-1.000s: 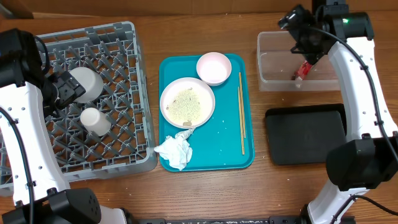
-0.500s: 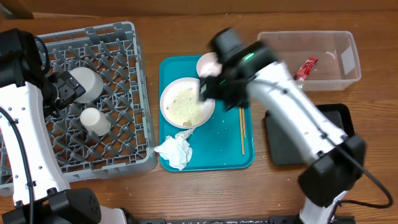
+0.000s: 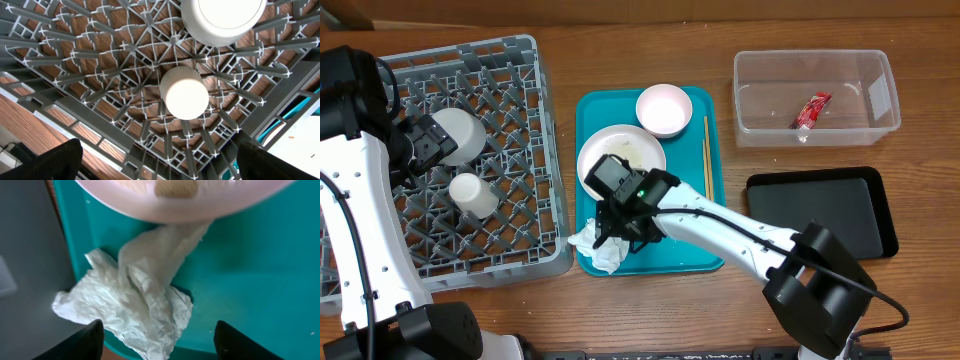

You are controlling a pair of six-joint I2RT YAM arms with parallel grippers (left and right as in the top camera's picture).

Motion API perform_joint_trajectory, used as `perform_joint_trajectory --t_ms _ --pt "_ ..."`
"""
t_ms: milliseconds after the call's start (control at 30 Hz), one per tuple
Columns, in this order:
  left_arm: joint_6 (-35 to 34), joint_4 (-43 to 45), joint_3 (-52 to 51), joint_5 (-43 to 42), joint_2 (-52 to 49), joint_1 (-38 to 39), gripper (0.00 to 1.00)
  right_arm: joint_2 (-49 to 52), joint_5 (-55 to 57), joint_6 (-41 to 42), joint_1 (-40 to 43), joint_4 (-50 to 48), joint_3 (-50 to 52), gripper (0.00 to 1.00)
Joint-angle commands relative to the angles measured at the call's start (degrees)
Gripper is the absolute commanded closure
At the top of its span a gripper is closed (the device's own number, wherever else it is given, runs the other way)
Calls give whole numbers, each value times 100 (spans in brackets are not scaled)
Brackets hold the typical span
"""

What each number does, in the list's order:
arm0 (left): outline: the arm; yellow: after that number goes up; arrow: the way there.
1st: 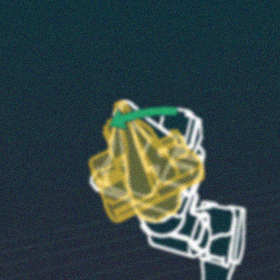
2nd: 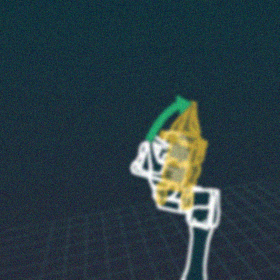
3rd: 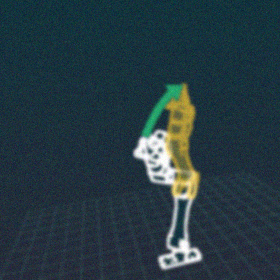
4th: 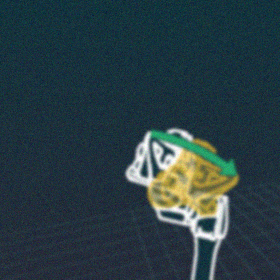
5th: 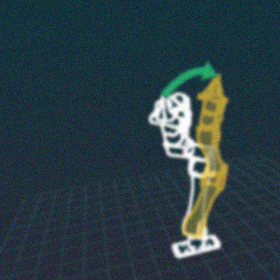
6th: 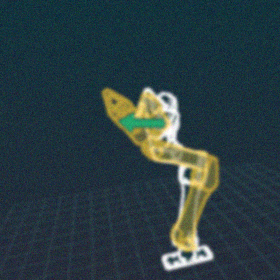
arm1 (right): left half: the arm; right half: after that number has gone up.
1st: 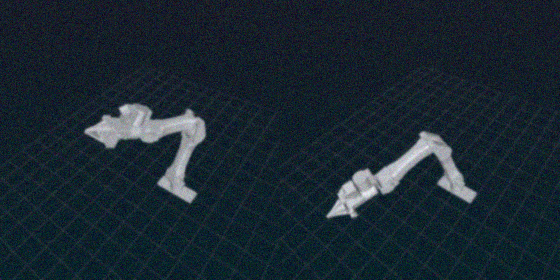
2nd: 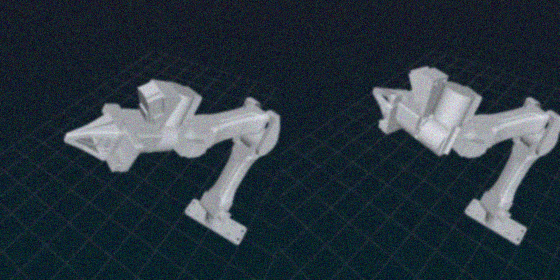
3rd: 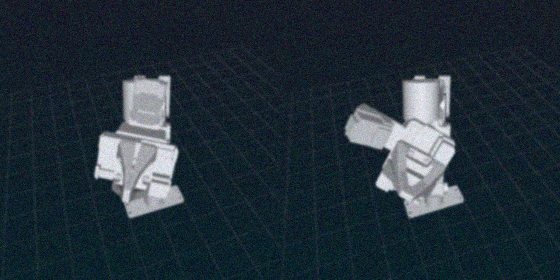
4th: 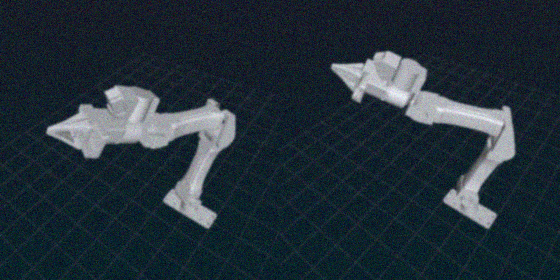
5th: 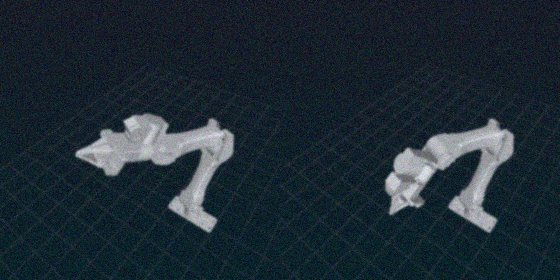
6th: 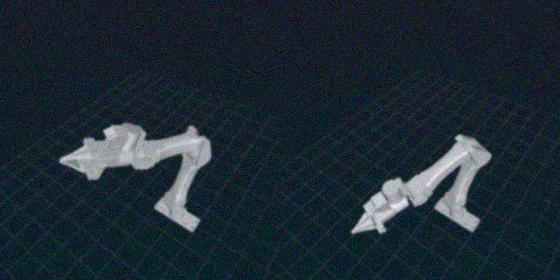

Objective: Sort waste into correct bins and load items into the dishwasher
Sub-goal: 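Return the right gripper to the tray and grasp the white tissue, then carry the white tissue to the clear bin and drop it in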

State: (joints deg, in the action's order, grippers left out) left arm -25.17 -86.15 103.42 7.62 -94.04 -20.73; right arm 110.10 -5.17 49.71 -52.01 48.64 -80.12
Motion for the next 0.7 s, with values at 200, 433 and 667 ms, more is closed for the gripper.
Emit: perform_joint_trajectory --t_ms 200,433,667 --pt "-59 -13 28 87 -46 11 0 181 63 612 -382 -433 317 46" --pt "-59 -13 28 87 -46 11 0 146 55 608 -356 -393 306 89" --pt "-59 -13 28 87 -46 11 0 -179 68 529 9 317 -205 96"
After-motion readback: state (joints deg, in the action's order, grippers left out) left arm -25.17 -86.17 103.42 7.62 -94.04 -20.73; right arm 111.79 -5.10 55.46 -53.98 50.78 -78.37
